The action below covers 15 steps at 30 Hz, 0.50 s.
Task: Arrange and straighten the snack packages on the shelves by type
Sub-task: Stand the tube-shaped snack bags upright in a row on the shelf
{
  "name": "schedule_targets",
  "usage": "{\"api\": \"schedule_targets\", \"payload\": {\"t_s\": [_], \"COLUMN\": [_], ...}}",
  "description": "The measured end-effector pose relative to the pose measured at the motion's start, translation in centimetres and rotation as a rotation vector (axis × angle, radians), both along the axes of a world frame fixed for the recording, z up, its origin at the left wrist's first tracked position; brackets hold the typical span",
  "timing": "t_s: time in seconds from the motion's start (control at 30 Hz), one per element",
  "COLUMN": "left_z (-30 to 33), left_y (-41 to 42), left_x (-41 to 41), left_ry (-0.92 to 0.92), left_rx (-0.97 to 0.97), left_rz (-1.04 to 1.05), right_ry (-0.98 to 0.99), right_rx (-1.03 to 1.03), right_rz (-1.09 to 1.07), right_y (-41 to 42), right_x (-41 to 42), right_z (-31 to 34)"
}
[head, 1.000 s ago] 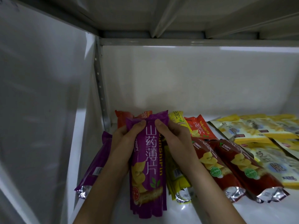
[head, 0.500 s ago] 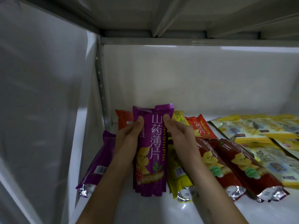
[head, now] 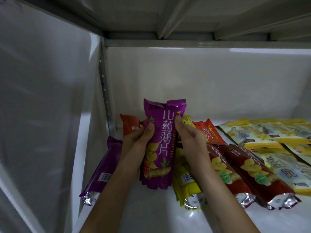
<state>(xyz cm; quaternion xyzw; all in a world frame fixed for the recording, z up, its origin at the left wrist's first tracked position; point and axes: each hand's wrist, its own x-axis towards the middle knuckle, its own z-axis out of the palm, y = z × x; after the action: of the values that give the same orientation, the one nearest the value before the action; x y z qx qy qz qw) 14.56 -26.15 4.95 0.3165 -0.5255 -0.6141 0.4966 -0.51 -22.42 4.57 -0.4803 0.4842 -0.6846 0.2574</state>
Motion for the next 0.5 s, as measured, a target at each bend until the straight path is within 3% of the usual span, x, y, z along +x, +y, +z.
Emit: {"api": "schedule_targets", "payload": {"t_s": [0.1,0.2,0.37,0.5], "left_z": [0.1,0.04,-0.31,-0.6], "left_y": [-0.27,-0.36,-0.44,-0.59], "left_x": [0.1,-0.23,-0.4,-0.48], "left_ry": [0.022,0.025,-0.022,-0.026], "left_rx": [-0.002,0.008,0.002,-0.062], "left_rz": [0.032,-0.036,-0.105,-0.02], "right_ry": [0.077,0.104,-0.014,-0.094], "right_rx": [0.059,-0.006,-0.1,-0.009], "right_rz": [0.034,-0.063,-0.126,-0.03], "right_y": [0.05,-0.4,-0.43,0.1], "right_x": [0.41,0.39,-0.12,0.15], "right_z": [-0.24,-0.68,-0.28,0.25]}}
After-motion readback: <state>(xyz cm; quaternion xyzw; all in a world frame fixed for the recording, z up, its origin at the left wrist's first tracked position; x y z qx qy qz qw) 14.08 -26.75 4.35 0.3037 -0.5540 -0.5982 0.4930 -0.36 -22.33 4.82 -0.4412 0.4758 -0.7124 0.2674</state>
